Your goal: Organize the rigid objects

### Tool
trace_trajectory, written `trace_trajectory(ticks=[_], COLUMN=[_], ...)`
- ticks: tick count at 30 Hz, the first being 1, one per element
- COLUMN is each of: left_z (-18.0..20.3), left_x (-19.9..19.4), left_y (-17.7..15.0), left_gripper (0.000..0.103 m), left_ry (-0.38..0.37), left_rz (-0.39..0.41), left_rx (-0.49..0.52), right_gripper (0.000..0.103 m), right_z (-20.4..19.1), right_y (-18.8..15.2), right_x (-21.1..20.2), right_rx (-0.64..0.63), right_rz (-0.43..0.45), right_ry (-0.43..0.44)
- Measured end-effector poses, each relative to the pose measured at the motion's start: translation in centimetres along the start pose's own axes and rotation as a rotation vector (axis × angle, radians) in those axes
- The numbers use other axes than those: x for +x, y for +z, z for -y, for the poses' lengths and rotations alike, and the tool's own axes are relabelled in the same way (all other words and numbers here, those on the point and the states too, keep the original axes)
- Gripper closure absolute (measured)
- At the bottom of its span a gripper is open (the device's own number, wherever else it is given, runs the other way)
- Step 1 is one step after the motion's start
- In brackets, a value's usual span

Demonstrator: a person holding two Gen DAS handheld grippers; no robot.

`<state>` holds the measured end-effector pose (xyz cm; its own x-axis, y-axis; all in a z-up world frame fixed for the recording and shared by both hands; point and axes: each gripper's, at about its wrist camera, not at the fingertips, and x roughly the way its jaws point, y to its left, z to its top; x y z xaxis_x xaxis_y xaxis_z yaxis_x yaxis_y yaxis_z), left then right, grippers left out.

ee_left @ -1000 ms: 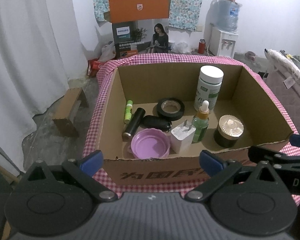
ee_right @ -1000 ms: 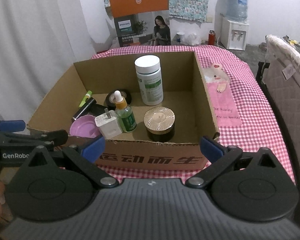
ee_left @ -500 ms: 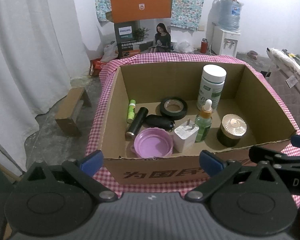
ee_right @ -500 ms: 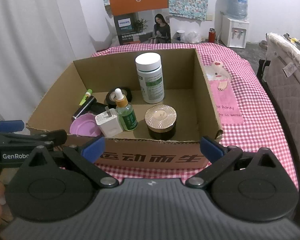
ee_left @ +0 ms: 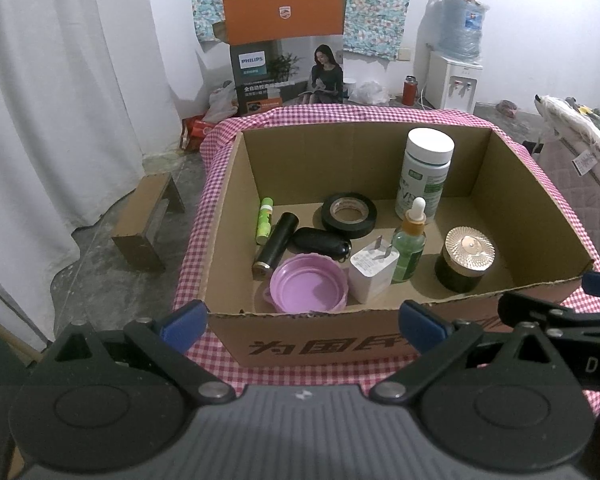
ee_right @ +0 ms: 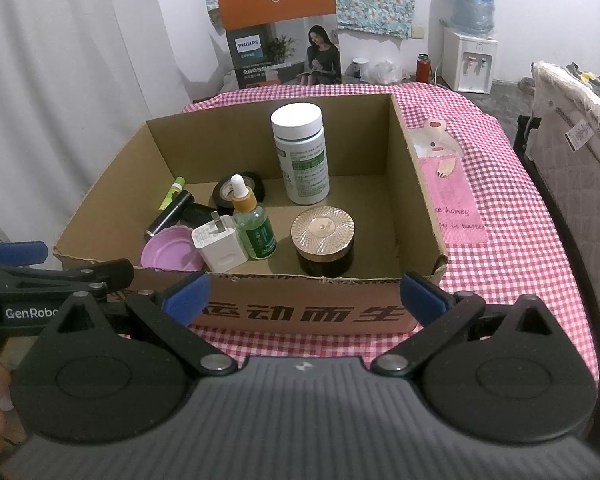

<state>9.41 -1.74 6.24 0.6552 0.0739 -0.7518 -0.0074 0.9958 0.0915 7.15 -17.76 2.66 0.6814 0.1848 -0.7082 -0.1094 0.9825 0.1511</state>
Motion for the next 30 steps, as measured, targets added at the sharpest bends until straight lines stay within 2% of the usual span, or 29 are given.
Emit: trace_trajectory(ticks=[30], left_z=[-0.06], left_x=[-0.02], left_y=[-0.14], left_gripper=[0.001], left_ry=[0.007], left_rz=[-0.008], left_rx=[-0.001], right_gripper=[0.001], right_z=[0.05], right_y=[-0.08], right_x=[-0.10], right_rx=[0.005], right_rz=[-0.007], right_ry=[-0.003])
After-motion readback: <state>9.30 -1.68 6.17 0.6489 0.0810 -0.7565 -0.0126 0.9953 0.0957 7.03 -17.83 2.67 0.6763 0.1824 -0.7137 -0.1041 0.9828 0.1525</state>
